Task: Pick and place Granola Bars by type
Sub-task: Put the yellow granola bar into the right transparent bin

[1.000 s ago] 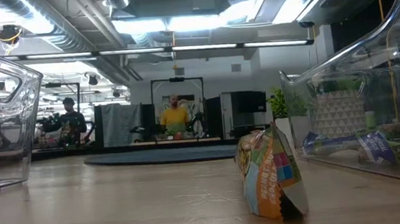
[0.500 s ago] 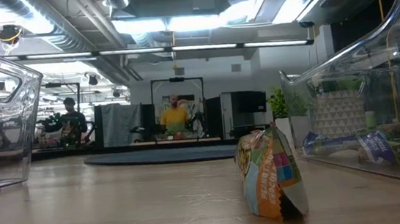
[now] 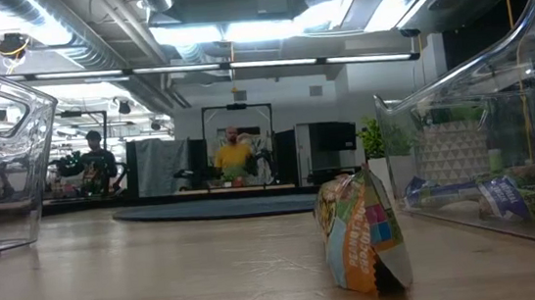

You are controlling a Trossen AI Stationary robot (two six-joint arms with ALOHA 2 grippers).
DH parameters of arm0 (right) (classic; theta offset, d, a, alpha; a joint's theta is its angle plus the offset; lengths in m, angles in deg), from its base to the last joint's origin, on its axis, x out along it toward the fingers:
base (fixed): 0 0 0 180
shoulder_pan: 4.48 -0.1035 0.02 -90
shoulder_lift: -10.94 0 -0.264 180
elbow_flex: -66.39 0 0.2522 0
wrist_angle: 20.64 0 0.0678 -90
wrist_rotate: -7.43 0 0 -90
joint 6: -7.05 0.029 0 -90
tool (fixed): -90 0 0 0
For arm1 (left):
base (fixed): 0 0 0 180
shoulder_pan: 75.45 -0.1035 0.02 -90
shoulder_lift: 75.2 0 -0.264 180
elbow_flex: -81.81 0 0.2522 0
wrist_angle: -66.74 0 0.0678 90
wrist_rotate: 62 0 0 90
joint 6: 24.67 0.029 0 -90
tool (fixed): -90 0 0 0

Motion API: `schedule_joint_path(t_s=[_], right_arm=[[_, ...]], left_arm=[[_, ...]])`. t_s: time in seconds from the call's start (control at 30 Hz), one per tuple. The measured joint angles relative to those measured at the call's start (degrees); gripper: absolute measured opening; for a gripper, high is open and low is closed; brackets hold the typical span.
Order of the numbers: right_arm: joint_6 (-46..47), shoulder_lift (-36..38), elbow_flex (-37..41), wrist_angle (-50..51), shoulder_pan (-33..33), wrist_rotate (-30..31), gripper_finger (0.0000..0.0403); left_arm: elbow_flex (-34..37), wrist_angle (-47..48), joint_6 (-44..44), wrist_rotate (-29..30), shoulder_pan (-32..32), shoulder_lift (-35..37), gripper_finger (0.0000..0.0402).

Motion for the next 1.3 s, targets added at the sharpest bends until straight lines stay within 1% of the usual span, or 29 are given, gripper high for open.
schedule_joint_path(t_s=[0.2, 0.27, 0.33, 0.5, 0.6, 0.8, 0.93, 1.07, 1.17, 1.3], right_arm=[[9.0, 3.5, -0.2, 6.2, -2.7, 0.0, 0.005], [12.1, 3.5, -1.4, 10.4, -3.3, -0.2, 0.0052], [15.7, 2.8, -3.4, 15.8, -4.0, -1.7, 0.0048], [23.4, -0.7, -9.6, 29.5, -5.7, -6.6, 0.0044], [26.3, -3.5, -12.7, 36.1, -6.6, -7.6, 0.0044], [32.3, -9.6, -13.8, 44.6, -9.5, -8.6, 0.0045], [36.2, -13.3, -11.7, 45.4, -14.1, -9.2, 0.0044], [39.7, -17.0, -9.6, 43.1, -21.2, -9.2, 0.0044], [44.4, -18.7, -7.0, 38.8, -27.4, -8.7, 0.0045], [51.5, -20.5, -2.8, 32.1, -36.0, -4.6, 0.0045]], left_arm=[[0.0, 0.0, -0.2, -3.1, -1.1, 0.0, 0.0173], [0.0, 0.1, -0.9, -3.9, -1.4, 0.0, 0.0172], [0.0, 0.0, -1.4, -4.7, -1.5, 0.0, 0.0171], [0.0, 1.6, -1.9, -4.9, -1.5, 0.0, 0.0173], [0.0, 3.6, -2.8, -4.7, -1.5, 0.0, 0.0172], [0.0, 6.9, -5.4, -4.6, -1.9, 0.0, 0.0169], [0.3, 8.0, -5.6, -4.6, -1.9, 0.0, 0.0169], [2.4, 7.8, -5.8, -4.7, -1.9, 0.0, 0.0169], [3.7, 7.7, -6.7, -5.0, -1.9, 0.0, 0.0169], [5.8, 6.6, -6.9, -6.5, -2.6, 0.0, 0.0169]])
